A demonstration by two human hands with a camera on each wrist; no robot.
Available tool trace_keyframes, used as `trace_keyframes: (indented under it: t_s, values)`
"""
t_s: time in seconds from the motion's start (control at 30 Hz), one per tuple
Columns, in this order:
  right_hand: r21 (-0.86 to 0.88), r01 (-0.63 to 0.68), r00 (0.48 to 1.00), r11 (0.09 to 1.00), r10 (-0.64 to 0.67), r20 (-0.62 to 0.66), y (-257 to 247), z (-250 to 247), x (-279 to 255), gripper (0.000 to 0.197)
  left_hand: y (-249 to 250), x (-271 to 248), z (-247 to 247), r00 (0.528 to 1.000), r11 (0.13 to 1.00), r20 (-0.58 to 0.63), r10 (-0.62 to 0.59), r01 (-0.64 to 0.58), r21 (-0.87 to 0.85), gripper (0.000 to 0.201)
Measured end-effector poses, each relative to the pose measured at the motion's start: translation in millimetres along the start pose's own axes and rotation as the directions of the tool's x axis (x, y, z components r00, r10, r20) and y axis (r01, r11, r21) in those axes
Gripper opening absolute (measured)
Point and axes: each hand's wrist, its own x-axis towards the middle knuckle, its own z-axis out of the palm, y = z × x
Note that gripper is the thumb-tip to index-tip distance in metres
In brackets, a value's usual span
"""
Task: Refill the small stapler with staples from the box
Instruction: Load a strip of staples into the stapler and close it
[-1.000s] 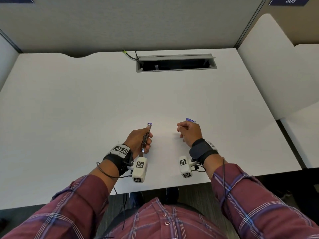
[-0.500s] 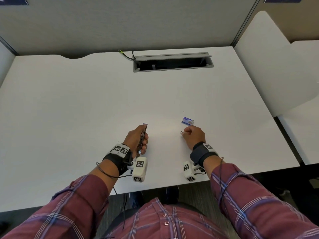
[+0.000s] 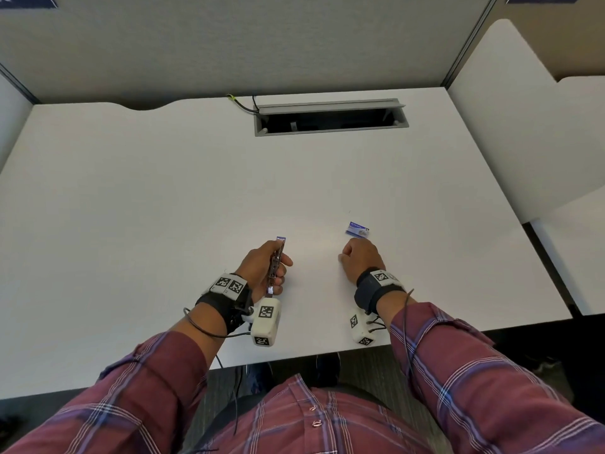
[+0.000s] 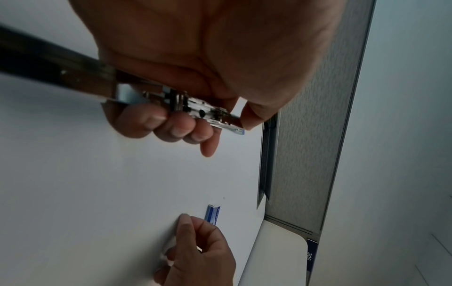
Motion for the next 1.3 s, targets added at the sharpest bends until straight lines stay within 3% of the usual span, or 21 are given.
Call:
trace_keyframes:
  t_s: [0.2, 0.37, 0.5, 0.63, 0.73, 0.87, 0.97, 1.1, 1.3]
  values:
    - [0.211, 0.01, 0.999, 0.977, 0.001, -0.049, -10.1, 0.4, -2.8, 0.013, 0.6, 1.8, -0.7, 1.0, 0.999, -0.004, -0.021, 0.021, -0.024, 0.041]
    - [0.475, 0.167, 0.984, 0.864, -0.172, -0.032, -44.8, -9.0, -10.9, 0.01, -0.6, 4.4, -0.3, 0.999, 0.998, 0.026, -0.028, 0.029, -0.057, 0.043]
    - [0.392, 0.4, 0.892, 0.828, -0.451, 0.044, -79.3, -19.8, -21.5, 0.017, 0.9, 2.4, 0.5, 0.999, 0.997, 0.053, -0.012, 0.015, -0.069, 0.043]
    - [0.218, 0.547, 0.793, 0.808, -0.584, 0.173, -98.6, -19.0, -26.0, 0.023, 2.7, -1.1, 3.3, 0.996, 0.992, 0.091, 0.019, -0.007, -0.13, 0.023]
    - [0.138, 0.556, 0.783, 0.82, -0.572, 0.243, -102.4, -15.5, -28.0, 0.026, 4.9, -2.8, 3.1, 0.992, 0.986, 0.116, 0.046, -0.026, -0.165, 0.023]
    - [0.195, 0.537, 0.793, 0.821, -0.57, 0.214, -101.6, -10.5, -33.3, 0.028, 6.5, -2.4, -0.9, 0.988, 0.977, 0.125, 0.085, -0.058, -0.206, 0.031]
    - [0.211, 0.54, 0.795, 0.815, -0.576, 0.188, -101.5, -7.2, -34.9, 0.025, 7.8, -3.6, -2.7, 0.99, 0.96, 0.114, 0.085, -0.051, -0.274, 0.021]
    - [0.22, 0.579, 0.766, 0.785, -0.616, 0.182, -101.7, -3.9, -37.6, 0.026, 7.9, -1.6, -2.8, 0.992, 0.946, 0.065, 0.106, -0.081, -0.315, 0.028]
    - [0.176, 0.643, 0.718, 0.746, -0.666, 0.202, -99.0, -5.4, -41.2, 0.025, 8.2, 7.7, -9.7, 0.987, 0.964, 0.03, 0.155, -0.144, -0.222, 0.015]
